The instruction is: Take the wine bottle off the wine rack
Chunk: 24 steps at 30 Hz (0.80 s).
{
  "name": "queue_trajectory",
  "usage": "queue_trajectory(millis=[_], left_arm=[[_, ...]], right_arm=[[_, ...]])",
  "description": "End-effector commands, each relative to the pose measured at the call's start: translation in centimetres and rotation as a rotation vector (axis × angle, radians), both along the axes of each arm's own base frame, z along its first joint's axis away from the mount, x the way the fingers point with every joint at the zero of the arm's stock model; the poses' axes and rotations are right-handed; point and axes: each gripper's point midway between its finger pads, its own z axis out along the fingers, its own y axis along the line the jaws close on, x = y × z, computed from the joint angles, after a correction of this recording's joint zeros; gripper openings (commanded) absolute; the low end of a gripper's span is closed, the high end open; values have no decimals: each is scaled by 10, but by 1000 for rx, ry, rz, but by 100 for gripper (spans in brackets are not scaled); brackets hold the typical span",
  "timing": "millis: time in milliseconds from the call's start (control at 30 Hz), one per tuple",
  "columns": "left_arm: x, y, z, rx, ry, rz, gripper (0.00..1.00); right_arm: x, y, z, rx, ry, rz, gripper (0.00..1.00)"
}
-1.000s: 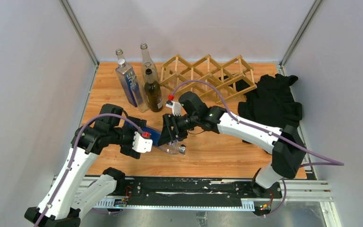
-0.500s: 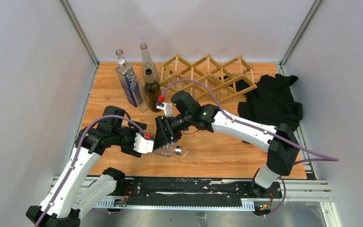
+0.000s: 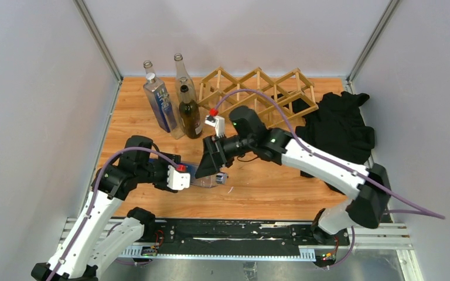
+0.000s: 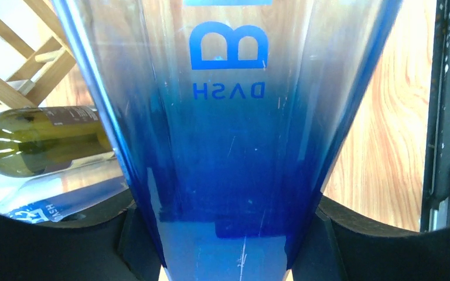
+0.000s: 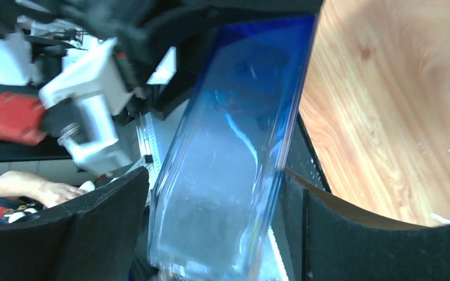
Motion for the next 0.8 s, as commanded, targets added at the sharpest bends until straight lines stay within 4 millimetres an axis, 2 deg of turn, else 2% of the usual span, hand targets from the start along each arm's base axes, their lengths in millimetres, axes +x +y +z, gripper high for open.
queue_trajectory(millis=[0, 100, 267, 433, 567, 767], left_arm=[[10, -18, 34, -143, -79, 0, 0], [11, -22, 40, -176, -66, 12, 0], [10, -32, 64, -300, -23, 69, 0], [0, -45, 87, -423, 94, 94, 0], [-4, -55, 101, -504, 184, 117, 0], [-10, -75, 134, -686, 348, 131, 0]], right_arm=[[19, -16, 59, 191, -224, -91, 84], [25, -27, 73, 241, -284, -145, 89], [37, -55, 95, 285, -341, -219, 90], [50, -89, 112, 323, -400, -328, 92], [50, -111, 126, 371, -456, -397, 95], [44, -117, 132, 442, -527, -393, 98]])
